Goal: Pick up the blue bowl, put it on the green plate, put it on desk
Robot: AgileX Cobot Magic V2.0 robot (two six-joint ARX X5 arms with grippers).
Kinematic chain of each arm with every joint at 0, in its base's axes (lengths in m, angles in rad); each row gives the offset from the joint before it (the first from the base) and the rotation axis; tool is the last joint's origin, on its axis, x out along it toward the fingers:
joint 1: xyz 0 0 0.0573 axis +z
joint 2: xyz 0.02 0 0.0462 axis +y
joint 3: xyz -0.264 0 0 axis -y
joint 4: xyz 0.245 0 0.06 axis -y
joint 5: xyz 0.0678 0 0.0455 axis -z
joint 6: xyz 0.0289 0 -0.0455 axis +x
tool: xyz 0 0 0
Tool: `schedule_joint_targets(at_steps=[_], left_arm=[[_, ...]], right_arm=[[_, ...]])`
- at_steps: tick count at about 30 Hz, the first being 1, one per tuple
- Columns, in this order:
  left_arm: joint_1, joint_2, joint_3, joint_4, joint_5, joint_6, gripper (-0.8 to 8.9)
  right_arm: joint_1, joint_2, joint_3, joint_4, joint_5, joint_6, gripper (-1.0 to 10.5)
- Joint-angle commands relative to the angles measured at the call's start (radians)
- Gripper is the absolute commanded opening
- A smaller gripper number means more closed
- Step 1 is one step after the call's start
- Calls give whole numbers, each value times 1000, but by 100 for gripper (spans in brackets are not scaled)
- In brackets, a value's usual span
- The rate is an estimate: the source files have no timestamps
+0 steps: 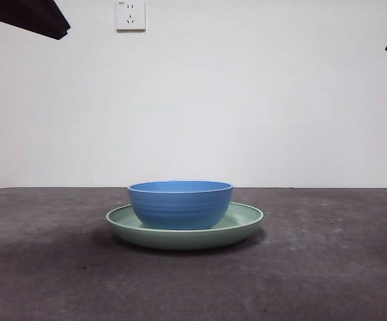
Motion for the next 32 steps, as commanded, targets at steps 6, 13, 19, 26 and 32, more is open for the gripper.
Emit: schedule_joint_targets(at_steps=[6, 13, 19, 26, 32], left_arm=[[-5, 5, 8, 9, 5, 13, 10], [-5, 5, 8, 10, 5, 13, 10], [35, -71, 7, 31, -23, 226, 10], [251, -284, -83, 340, -115, 325, 10], [441, -498, -275, 535, -341, 249, 9]], right_arm=[[8, 4, 4, 7, -1, 3, 16], [8, 4, 4, 7, -1, 3, 16], [8, 4, 4, 8, -1, 3, 16], [8, 4, 4, 22, -1, 3, 16], [8, 4, 4, 37, -1, 3, 16]])
